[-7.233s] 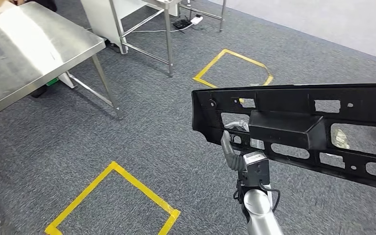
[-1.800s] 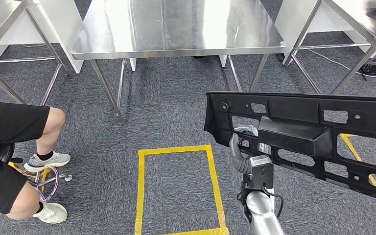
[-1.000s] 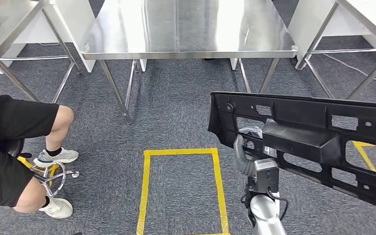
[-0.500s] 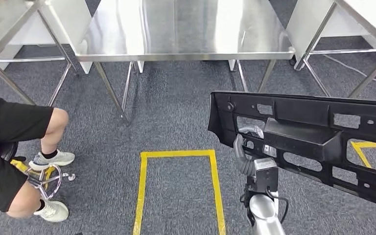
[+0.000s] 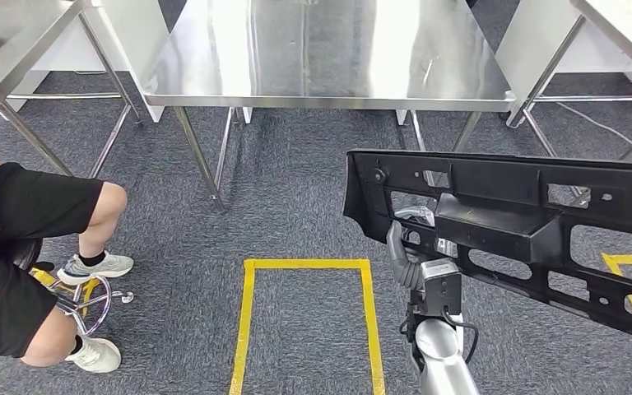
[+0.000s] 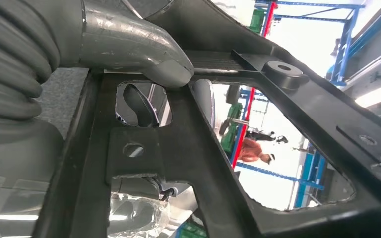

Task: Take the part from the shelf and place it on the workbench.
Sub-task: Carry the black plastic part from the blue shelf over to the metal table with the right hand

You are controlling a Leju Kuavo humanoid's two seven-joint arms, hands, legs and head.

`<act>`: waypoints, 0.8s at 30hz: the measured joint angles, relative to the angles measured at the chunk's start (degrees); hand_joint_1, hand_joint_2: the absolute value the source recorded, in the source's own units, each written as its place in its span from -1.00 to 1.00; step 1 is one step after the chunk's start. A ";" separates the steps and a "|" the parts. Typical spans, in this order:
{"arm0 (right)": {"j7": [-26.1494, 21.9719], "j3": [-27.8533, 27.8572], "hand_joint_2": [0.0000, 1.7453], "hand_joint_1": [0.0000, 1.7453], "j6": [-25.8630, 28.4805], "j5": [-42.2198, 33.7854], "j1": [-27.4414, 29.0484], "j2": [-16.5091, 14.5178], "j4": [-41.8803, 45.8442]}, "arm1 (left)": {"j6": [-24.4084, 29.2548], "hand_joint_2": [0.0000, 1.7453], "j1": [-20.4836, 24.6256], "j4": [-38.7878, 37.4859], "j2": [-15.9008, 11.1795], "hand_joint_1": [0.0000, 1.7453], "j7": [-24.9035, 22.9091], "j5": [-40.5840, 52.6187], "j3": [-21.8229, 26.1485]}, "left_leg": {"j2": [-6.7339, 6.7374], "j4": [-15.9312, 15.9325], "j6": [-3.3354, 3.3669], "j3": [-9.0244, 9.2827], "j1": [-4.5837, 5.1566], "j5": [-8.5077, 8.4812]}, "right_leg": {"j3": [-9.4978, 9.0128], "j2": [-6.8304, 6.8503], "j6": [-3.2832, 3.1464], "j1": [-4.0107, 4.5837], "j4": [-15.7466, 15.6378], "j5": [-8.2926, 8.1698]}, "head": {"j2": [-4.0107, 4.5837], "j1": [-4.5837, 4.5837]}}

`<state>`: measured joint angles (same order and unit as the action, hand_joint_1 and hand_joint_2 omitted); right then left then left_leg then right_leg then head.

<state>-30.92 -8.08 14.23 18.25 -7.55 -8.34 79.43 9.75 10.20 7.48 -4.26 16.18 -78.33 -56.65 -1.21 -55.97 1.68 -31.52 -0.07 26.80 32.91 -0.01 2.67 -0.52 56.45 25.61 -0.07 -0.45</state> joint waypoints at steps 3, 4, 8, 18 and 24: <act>-0.14 0.02 1.00 1.00 0.00 -0.05 -0.22 -0.03 -0.32 | 0.00 1.00 -0.24 0.01 0.00 -1.00 0.02 -0.32 -0.01 | 0.13 -0.54 -0.86 -0.31 -0.11 0.70 | -0.36 -0.02 -1.11 -0.29 -0.19 0.12 | 0.00 0.04; -0.20 0.02 1.00 1.00 0.00 -0.07 -0.30 -0.08 -0.36 | 0.00 1.00 -0.25 0.01 0.00 -1.00 0.03 -0.40 -0.02 | 0.24 -2.13 -1.20 -1.06 -0.17 1.61 | -0.61 0.00 -1.53 -0.55 -0.35 0.20 | 0.00 0.05; -0.29 0.01 1.00 1.00 -0.03 -0.07 -0.46 -0.20 -0.81 | 0.00 1.00 -0.48 0.01 -0.01 -1.00 0.04 -0.44 -0.02 | 0.64 -16.41 -2.19 -8.90 -0.62 6.77 | -1.40 0.08 -2.67 -0.73 -0.43 0.78 | 0.00 0.10; -0.38 0.00 1.00 1.00 -0.07 -0.05 -0.74 -0.19 -1.23 | -0.21 1.00 -0.73 0.01 -0.01 -1.00 0.07 -0.65 -0.02 | 0.93 -1.47 -0.52 -2.87 -0.85 -1.35 | -2.65 0.02 -0.28 -0.34 0.54 3.35 | 0.00 0.19; -0.46 -0.01 1.00 1.00 -0.09 -0.04 -0.99 0.01 -1.26 | -0.58 1.00 -0.53 0.01 -0.01 -1.00 0.42 -0.99 0.00 | 0.82 -1.26 0.91 -2.02 -0.52 -0.67 | 7.66 0.02 -0.34 -0.35 17.97 8.38 | 0.00 0.11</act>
<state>-31.39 -8.09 14.14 18.21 -8.55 -8.33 78.17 9.16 9.67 7.48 -4.27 16.60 -79.32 -56.65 -0.39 -57.23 2.59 -33.54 -0.59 26.13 40.57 0.01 2.34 -0.87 74.42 34.00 -0.07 -0.34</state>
